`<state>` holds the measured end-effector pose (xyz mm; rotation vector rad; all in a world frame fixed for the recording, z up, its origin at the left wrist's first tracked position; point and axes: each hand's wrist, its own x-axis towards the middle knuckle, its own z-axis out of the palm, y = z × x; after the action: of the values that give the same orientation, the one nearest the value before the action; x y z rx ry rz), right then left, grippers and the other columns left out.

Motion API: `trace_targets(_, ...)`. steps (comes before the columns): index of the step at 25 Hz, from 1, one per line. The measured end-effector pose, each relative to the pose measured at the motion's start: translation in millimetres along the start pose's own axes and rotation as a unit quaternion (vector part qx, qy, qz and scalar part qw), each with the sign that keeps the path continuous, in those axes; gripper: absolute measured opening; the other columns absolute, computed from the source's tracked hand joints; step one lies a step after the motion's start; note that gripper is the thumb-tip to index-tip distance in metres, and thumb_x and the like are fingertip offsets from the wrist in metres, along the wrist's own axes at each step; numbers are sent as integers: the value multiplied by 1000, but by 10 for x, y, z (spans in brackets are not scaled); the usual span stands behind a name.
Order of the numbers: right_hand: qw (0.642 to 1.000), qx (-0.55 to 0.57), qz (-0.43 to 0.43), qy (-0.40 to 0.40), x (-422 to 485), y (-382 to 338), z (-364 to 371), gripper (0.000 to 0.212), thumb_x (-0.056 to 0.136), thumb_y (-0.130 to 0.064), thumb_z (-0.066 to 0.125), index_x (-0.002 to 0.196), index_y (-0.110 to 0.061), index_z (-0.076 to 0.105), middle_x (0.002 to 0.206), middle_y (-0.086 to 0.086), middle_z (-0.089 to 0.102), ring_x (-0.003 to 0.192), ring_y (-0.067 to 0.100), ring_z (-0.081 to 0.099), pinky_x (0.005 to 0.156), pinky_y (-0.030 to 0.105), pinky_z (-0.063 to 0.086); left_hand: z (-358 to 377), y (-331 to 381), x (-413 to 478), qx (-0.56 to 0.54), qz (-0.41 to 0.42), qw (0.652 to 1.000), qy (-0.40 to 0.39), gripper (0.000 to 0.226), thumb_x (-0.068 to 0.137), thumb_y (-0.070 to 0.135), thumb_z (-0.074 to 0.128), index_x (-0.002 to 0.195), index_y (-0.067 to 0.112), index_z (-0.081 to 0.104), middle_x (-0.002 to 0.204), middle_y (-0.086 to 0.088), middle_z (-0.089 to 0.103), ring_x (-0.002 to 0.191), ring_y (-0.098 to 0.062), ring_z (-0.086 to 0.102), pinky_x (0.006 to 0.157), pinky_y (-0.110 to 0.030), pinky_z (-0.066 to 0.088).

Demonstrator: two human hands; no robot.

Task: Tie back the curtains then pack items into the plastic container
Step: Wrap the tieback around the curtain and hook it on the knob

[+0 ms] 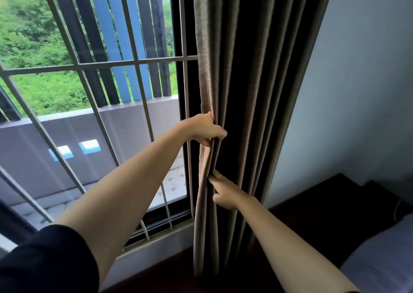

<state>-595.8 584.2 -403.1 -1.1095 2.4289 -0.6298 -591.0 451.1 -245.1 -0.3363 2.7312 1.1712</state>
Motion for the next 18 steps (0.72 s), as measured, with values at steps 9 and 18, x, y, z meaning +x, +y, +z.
trace_targets(9, 818, 64, -54, 570, -204, 25, -590, 39, 76, 6, 61, 113, -1, 52, 129, 17, 49, 123, 24, 45, 107, 20, 33, 172, 58, 37, 75, -38, 992, 89, 81, 90, 34, 38, 147, 8, -13, 147, -18, 35, 121, -36, 49, 96, -38, 44)
trace_targets(18, 944, 102, -17, 314, 112, -64, -843, 57, 83, 1, 56, 137, -9, 42, 123, 13, 62, 118, 29, 56, 96, 22, 42, 275, 60, -68, 33, -19, 994, 105, 76, 93, 27, 34, 146, 4, -16, 158, -11, -15, 145, -32, 13, 117, -41, 20)
